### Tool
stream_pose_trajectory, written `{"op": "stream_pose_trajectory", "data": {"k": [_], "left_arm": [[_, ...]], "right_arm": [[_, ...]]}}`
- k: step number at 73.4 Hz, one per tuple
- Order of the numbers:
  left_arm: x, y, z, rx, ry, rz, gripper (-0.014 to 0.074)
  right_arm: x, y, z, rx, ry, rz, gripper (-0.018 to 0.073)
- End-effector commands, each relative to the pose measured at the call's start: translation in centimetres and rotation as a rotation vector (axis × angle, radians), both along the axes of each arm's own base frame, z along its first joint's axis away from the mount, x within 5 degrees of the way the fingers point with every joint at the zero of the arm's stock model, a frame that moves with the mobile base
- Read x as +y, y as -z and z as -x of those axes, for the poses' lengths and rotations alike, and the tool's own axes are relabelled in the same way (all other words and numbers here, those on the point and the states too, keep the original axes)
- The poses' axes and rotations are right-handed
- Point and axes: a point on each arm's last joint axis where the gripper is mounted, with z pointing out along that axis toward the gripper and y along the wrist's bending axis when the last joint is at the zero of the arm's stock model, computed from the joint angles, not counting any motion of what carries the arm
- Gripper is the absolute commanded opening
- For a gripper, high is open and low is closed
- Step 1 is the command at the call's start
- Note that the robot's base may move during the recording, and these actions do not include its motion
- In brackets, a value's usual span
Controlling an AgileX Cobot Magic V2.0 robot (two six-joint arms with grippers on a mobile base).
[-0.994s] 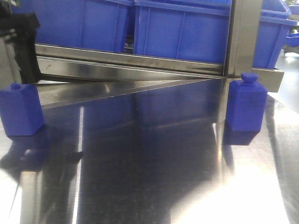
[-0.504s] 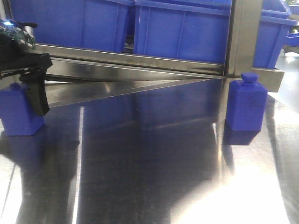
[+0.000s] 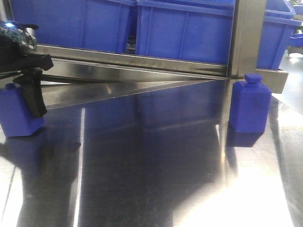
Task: Pick and sort blue part to right shelf
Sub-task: 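Close the left gripper on the blue block and lift it, then move the right gripper down to the blue block nearest it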
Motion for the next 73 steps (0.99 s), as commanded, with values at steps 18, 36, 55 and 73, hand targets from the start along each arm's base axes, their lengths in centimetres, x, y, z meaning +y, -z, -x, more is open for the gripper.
{"op": "stream_pose_trajectory", "data": {"k": [18, 36, 55, 73], "left_arm": [[0.6, -10.1, 4.3, -0.397, 0.007, 0.081, 0.0269], [2.4, -15.1, 11.5, -0.800, -0.034, 0.136, 0.0269], [4.3, -15.7, 19.4, -1.088, -0.062, 0.152, 0.0269], [5.8, -14.4, 25.6, -1.355, -0.104, 0.202, 0.0269]], "right_arm": [[0.0, -1.7, 0.3, -0.132, 0.000, 0.012, 0.0038], [0.0, -1.9, 0.4, -0.146, -0.002, -0.013, 0.0038], [0.0, -5.1, 1.0, -0.197, -0.003, -0.035, 0.0038], [0.2, -9.5, 0.3, -0.123, -0.034, -0.038, 0.0039]]}}
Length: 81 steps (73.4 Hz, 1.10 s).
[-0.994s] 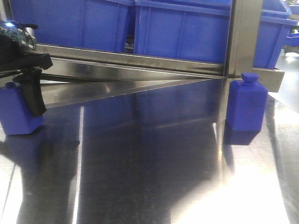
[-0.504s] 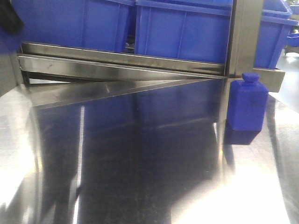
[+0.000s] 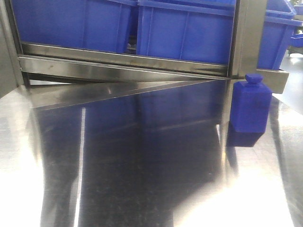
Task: Pick and sort blue part to right shelf
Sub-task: 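Move the right gripper down to the blue block nearest it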
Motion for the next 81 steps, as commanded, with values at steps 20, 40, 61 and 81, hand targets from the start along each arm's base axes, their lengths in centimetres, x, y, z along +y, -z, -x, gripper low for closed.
{"op": "stream_pose_trajectory", "data": {"k": [20, 40, 61, 81], "left_arm": [[0.8, -0.5, 3.4, -0.257, -0.019, 0.057, 0.0269], [0.8, -0.6, 3.4, -0.261, -0.020, 0.057, 0.0269], [0.8, -0.6, 3.4, -0.263, -0.020, 0.058, 0.0269], [0.8, -0.6, 3.4, -0.263, -0.020, 0.058, 0.0269]], "right_arm": [[2.1, -8.5, -3.8, 0.064, -0.233, 0.002, 0.0361], [6.5, -10.6, -8.9, 0.378, -0.421, 0.080, 0.0613], [8.0, -13.4, -15.4, 0.770, -0.325, 0.116, 0.0613], [8.7, -11.5, -23.2, 1.054, -0.234, 0.068, 0.0613]]}}
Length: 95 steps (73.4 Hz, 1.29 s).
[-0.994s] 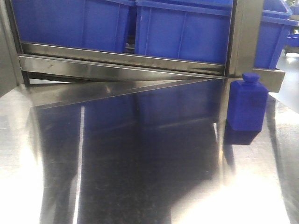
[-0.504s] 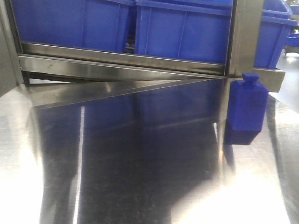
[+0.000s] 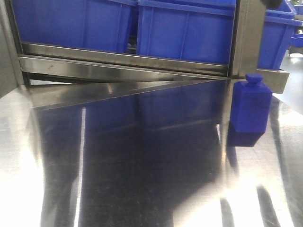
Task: Pick and sort blue part to right shelf
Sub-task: 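Move the right gripper down to the blue block nearest it, then close the right gripper on the blue block and lift it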
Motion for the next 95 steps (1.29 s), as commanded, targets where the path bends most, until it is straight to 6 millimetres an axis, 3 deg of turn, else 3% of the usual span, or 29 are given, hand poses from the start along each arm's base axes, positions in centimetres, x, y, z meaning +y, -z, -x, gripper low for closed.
{"op": "stream_pose_trajectory", "data": {"k": [1, 28, 40, 46, 55, 61, 79, 95], "left_arm": [[0.1, -1.7, 0.1, -0.114, -0.007, 0.028, 0.0269], [0.1, -1.7, 0.1, -0.114, -0.007, 0.028, 0.0269], [0.1, -1.7, 0.1, -0.114, -0.007, 0.028, 0.0269], [0.1, -1.7, 0.1, -0.114, -0.007, 0.028, 0.0269], [0.1, -1.6, 0.1, -0.109, -0.007, 0.022, 0.0269], [0.2, -1.7, 0.3, -0.120, -0.012, 0.003, 0.0269], [0.8, -1.4, 2.0, -0.151, -0.036, -0.084, 0.0256], [1.2, -0.5, 3.6, -0.196, -0.044, -0.089, 0.0206]], "right_arm": [[0.4, -0.5, -2.1, -0.017, 0.015, -0.021, 0.0613], [2.3, 7.9, -7.6, 0.205, 0.013, 0.035, 0.0613], [2.7, 10.9, -8.9, 0.269, 0.015, 0.055, 0.0610], [2.8, 11.8, -9.2, 0.291, 0.015, 0.062, 0.0560], [2.9, 11.6, -9.4, 0.261, 0.015, 0.053, 0.0325], [2.8, 11.0, -9.3, 0.236, 0.015, 0.045, 0.0237], [2.4, 8.4, -8.2, 0.138, 0.014, 0.022, 0.0230], [1.2, 6.7, -4.8, 0.002, 0.009, 0.012, 0.0230]]}}
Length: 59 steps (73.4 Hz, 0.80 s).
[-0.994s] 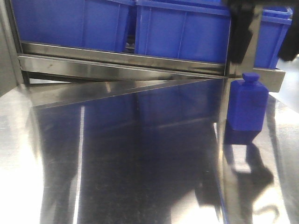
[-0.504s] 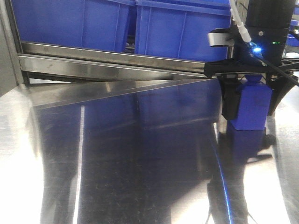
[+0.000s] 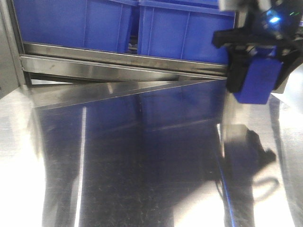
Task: Pick and sort blue part to right shelf
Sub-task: 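Close the right gripper on the blue block and lift it, then hold both blue blocks and draw the arms back from the table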
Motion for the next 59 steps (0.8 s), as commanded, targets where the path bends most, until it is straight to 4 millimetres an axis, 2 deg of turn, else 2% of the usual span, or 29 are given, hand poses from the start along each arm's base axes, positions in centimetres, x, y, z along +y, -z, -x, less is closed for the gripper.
{"op": "stream_pose_trajectory", "data": {"k": [1, 18, 35, 43, 59], "left_arm": [[0.2, -1.1, 0.8, -0.111, 0.001, 0.016, 0.0207], [0.4, 0.1, 2.1, -0.087, 0.004, 0.010, 0.0207], [0.5, 0.9, 2.5, -0.036, 0.007, -0.001, 0.0207], [0.5, 0.9, 2.5, -0.036, 0.007, -0.001, 0.0207], [0.4, 1.0, 2.5, -0.021, 0.008, -0.005, 0.0207]], "right_arm": [[-0.9, -3.4, 1.9, -0.175, -0.006, -0.026, 0.0230], [-2.6, -3.5, 7.1, -0.297, -0.013, -0.045, 0.0230], [-5.0, -4.0, 14.4, -0.493, -0.029, -0.062, 0.0230], [-6.1, -5.0, 17.7, -0.612, -0.033, -0.072, 0.0230], [-8.4, -8.6, 24.7, -0.933, -0.021, -0.124, 0.0230]]}}
